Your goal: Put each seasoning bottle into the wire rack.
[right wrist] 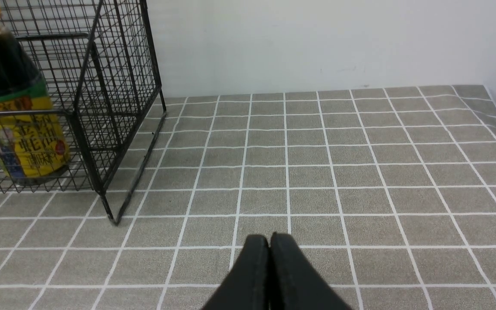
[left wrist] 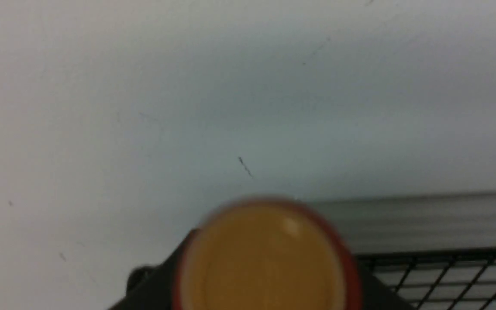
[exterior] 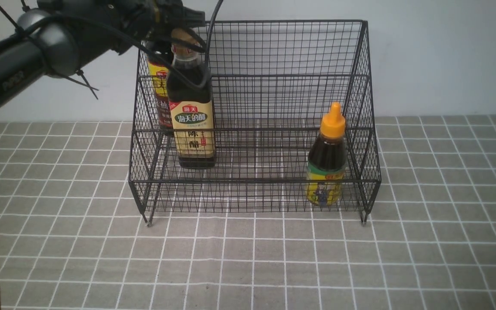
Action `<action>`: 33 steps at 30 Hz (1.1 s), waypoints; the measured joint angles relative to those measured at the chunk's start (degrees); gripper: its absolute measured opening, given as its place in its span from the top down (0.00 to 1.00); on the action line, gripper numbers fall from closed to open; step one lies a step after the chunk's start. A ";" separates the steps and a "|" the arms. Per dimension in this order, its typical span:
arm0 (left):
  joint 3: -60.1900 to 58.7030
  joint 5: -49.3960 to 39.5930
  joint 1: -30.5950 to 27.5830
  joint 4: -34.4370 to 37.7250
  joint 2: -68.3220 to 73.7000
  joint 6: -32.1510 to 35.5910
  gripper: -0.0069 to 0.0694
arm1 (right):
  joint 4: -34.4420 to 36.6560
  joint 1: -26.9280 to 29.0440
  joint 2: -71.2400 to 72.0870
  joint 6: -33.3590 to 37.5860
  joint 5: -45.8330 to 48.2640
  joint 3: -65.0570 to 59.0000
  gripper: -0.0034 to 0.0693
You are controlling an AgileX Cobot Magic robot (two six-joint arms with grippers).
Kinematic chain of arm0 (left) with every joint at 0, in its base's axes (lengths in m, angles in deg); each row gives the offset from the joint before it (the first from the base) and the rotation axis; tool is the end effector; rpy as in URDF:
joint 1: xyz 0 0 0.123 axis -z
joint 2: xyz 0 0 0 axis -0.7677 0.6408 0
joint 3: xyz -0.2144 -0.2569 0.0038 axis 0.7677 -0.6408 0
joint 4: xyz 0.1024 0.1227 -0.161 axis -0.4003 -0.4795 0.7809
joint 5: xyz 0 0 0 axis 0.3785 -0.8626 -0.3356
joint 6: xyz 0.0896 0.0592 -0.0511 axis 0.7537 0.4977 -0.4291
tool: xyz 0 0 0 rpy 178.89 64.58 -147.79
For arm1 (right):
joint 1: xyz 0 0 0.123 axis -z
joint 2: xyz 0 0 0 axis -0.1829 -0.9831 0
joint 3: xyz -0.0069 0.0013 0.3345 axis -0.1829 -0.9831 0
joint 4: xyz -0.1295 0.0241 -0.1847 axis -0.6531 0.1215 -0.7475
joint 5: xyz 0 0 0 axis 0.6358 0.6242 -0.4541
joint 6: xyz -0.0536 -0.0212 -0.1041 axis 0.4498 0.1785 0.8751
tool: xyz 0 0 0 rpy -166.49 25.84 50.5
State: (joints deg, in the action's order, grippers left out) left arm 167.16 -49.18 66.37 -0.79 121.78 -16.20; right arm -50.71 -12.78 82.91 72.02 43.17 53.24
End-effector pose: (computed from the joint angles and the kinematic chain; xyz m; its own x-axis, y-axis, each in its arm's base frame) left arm 0.4995 -0.1217 0.3602 -0.3861 0.0081 -0.9224 0.0672 0.9975 -0.0194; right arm 0.0044 -0.0055 0.1658 -0.2791 0.0826 -0.9567 0.0328 0.9965 0.0765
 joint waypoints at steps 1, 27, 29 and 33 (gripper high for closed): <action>0.25 0.49 0.00 -0.21 -0.15 0.09 0.53 | 0.00 0.00 0.00 0.00 0.00 0.00 0.97; 1.04 -1.96 -0.01 -6.46 -10.88 0.14 0.43 | 0.00 0.00 0.00 0.00 0.00 0.00 0.97; 1.04 -2.76 -0.01 -6.48 -12.10 0.14 0.43 | 0.00 0.00 0.00 0.00 0.00 0.00 0.97; 1.04 -8.91 -0.01 -6.48 -17.18 0.14 0.47 | 0.00 0.00 0.00 0.00 0.00 0.00 0.97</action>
State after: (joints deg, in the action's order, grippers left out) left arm 168.20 -58.09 66.36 -7.27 104.61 -16.06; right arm -50.71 -12.78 82.91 72.02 43.17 53.24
